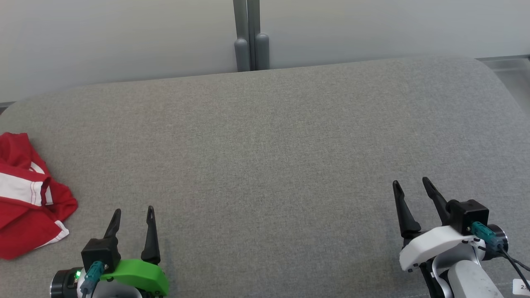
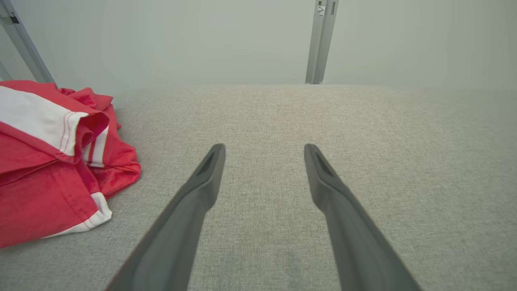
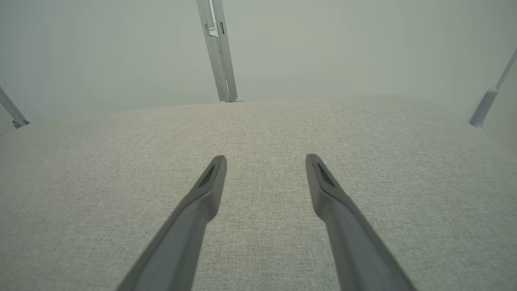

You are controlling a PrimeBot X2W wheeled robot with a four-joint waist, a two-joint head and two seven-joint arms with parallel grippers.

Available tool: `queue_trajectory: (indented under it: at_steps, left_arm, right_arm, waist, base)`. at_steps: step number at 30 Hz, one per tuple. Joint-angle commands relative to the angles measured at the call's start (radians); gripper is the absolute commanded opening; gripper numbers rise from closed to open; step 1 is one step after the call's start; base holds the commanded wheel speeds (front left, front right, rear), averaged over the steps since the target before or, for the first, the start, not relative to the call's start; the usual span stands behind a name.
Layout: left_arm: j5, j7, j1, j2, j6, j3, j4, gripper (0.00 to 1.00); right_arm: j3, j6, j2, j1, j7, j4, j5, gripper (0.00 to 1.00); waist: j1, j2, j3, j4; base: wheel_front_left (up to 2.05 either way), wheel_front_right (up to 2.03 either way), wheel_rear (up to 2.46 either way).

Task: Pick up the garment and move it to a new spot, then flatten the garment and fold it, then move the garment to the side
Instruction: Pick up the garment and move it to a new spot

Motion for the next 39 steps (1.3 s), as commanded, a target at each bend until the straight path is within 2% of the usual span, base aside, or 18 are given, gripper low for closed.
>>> queue_trajectory:
  at_steps: [1, 6, 10, 15, 25, 26, 30, 34, 39]
  left_arm:
    - [0.024, -0.009, -0.001, 0.007, 0.007, -0.003, 0.001, 1.0]
    - [0.052, -0.018, -0.005, 0.008, 0.009, -0.01, 0.006, 1.0]
    - [0.057, -0.021, -0.006, 0.008, 0.011, -0.016, 0.01, 1.0]
    - [0.039, -0.02, 0.011, 0.007, 0.02, -0.011, 0.013, 1.0]
    - [0.01, -0.02, 0.033, 0.007, 0.013, 0.018, 0.025, 1.0]
    - [0.01, -0.02, 0.033, 0.007, 0.013, 0.018, 0.025, 1.0]
    - [-0.01, -0.02, 0.042, 0.006, 0.024, 0.033, 0.029, 1.0]
    - [-0.033, -0.02, 0.044, 0.006, 0.031, 0.028, 0.033, 1.0]
    - [-0.047, -0.02, 0.057, 0.006, 0.045, 0.033, 0.02, 1.0]
  right_arm:
    - [-0.002, 0.0, -0.001, -0.004, -0.009, 0.002, -0.024, 1.0]
    - [0.001, 0.0, -0.004, 0.007, -0.018, -0.001, -0.063, 1.0]
    - [0.01, 0.0, -0.012, 0.013, -0.022, -0.005, -0.073, 1.0]
    - [0.033, 0.0, -0.015, 0.015, -0.022, -0.006, -0.064, 1.0]
    - [0.098, 0.0, -0.012, -0.012, -0.021, 0.036, -0.03, 1.0]
    - [0.098, 0.0, -0.012, -0.012, -0.021, 0.036, -0.03, 1.0]
    - [0.124, 0.0, -0.008, -0.027, -0.021, 0.048, -0.01, 1.0]
    - [0.147, 0.0, -0.019, -0.038, -0.021, 0.064, 0.004, 1.0]
    - [0.178, 0.0, -0.033, -0.048, -0.021, 0.075, 0.012, 1.0]
  waist:
    - [0.0, 0.0, 0.002, 0.0]
    - [0.0, 0.0, 0.005, 0.017]
    - [0.0, 0.0, 0.01, 0.063]
    - [0.0, 0.0, 0.011, 0.161]
    - [0.0, 0.0, 0.027, 0.427]
    - [0.0, 0.0, 0.027, 0.427]
    - [0.0, 0.0, 0.045, 0.503]
    - [0.0, 0.0, 0.056, 0.553]
    - [0.0, 0.0, 0.063, 0.559]
  base:
    - [0.0, 0.0, 0.0]
    - [0.0, 0.0, 0.0]
    - [0.0, 0.0, 0.0]
    - [0.0, 0.0, 0.0]
    - [0.0, 0.0, 0.0]
    - [0.0, 0.0, 0.0]
    - [0.0, 0.0, 0.0]
    - [0.0, 0.0, 0.0]
    - [0.0, 0.0, 0.0]
